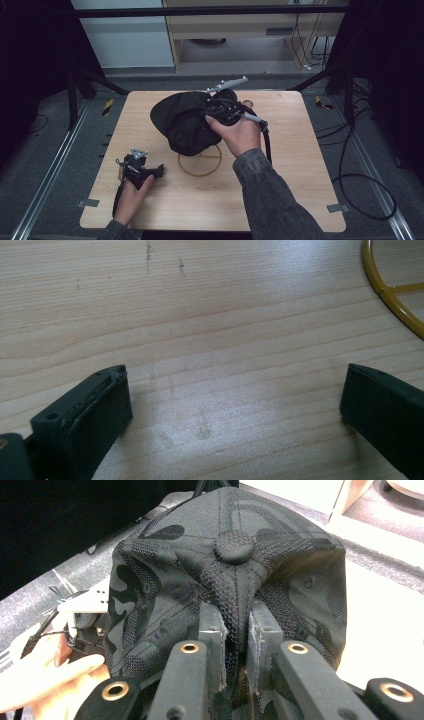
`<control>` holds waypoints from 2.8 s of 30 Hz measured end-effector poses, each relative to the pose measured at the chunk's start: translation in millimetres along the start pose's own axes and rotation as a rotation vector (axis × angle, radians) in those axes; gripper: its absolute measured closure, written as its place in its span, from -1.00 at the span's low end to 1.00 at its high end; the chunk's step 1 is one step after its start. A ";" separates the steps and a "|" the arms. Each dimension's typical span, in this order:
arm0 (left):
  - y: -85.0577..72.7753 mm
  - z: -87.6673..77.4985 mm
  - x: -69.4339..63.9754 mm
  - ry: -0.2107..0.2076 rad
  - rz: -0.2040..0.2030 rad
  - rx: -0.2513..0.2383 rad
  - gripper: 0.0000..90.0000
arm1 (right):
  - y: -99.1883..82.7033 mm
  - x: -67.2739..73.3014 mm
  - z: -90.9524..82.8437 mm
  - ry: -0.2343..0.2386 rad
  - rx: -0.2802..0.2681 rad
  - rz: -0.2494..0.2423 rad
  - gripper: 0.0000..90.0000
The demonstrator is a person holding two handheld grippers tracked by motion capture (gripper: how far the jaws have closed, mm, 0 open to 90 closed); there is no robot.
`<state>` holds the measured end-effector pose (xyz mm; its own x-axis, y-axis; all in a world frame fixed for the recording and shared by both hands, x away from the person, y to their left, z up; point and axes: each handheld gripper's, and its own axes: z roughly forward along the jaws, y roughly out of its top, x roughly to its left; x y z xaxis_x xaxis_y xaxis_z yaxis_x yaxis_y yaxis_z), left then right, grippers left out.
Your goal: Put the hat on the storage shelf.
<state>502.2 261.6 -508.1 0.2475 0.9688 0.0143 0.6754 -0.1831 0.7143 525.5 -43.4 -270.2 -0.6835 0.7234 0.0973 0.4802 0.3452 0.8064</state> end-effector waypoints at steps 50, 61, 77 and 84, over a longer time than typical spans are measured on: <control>0.2 -0.1 -0.2 -0.004 0.010 0.004 -1.00 | -4.3 -20.0 -25.3 -0.022 -0.044 0.034 0.23; 0.2 -0.1 -0.2 -0.004 0.009 0.003 -1.00 | -15.2 -23.5 -45.6 -0.019 -0.057 0.043 0.09; 0.2 0.0 -0.2 -0.004 0.009 0.002 -1.00 | -28.8 -34.4 -71.4 -0.073 -0.084 0.055 -0.27; 0.2 0.0 -0.3 -0.004 0.009 0.002 -1.00 | -34.7 -44.0 -82.9 -0.126 -0.096 0.076 -0.50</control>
<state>502.3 261.3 -508.0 0.2561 0.9665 0.0177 0.6744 -0.1917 0.7131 493.3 -136.8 -254.1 -0.5698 0.8167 0.0910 0.4688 0.2321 0.8522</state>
